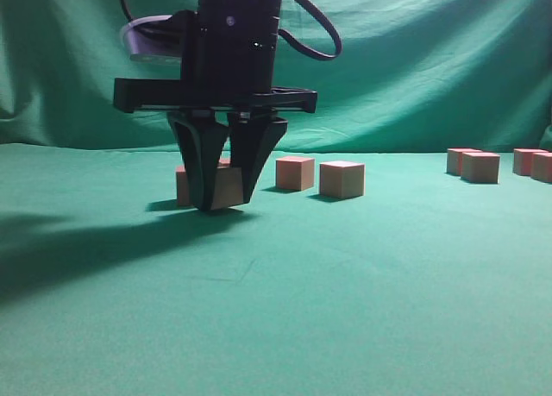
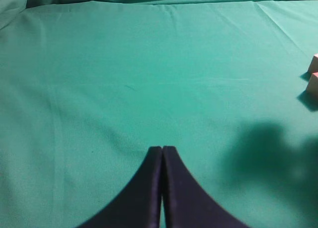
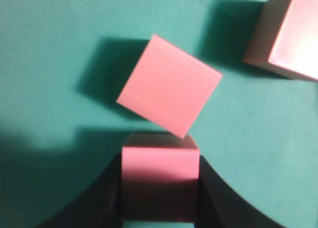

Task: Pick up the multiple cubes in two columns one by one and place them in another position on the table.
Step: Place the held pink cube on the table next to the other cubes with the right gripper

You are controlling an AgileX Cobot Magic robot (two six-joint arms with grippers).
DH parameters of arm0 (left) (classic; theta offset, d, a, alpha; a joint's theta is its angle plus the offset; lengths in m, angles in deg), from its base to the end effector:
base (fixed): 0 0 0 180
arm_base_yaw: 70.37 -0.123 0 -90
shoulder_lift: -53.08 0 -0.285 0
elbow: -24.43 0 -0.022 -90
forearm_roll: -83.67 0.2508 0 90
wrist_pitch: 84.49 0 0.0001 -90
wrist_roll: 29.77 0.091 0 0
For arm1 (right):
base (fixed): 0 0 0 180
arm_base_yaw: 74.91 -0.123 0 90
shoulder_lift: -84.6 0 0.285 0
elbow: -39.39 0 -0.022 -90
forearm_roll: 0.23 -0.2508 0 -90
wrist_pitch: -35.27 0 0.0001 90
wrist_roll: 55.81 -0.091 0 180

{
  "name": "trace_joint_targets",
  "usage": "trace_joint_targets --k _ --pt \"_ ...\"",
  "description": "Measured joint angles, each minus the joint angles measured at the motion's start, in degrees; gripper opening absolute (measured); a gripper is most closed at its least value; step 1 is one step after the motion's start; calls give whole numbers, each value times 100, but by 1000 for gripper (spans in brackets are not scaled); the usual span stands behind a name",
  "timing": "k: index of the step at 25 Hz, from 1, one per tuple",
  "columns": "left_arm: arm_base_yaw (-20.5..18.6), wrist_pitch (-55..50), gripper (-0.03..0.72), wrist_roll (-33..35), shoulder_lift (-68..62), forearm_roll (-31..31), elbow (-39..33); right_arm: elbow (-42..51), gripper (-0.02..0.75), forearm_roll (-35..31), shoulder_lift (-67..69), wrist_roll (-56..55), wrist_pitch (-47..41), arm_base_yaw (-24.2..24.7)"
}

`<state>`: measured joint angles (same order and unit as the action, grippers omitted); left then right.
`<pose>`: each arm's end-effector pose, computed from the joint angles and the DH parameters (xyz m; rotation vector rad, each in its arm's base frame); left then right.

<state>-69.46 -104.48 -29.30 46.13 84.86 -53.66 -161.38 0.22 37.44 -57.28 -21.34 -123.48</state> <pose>0.0529 -0.0002 0.1774 0.0350 1.8327 0.0148 0.2997 0.3387 0.1689 -1.1866 2.7089 0.1146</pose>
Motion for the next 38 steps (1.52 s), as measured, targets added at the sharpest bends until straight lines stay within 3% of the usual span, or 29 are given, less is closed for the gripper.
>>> trace_joint_targets --k 21,29,38 --pt "0 0 0 0 0 0 0 -14 277 -10 64 11 -48 0" --pt "0 0 0 0 0 0 0 -99 591 -20 101 62 -132 0" --pt "0 0 0 0 0 0 0 -1563 605 109 111 164 -1302 0"
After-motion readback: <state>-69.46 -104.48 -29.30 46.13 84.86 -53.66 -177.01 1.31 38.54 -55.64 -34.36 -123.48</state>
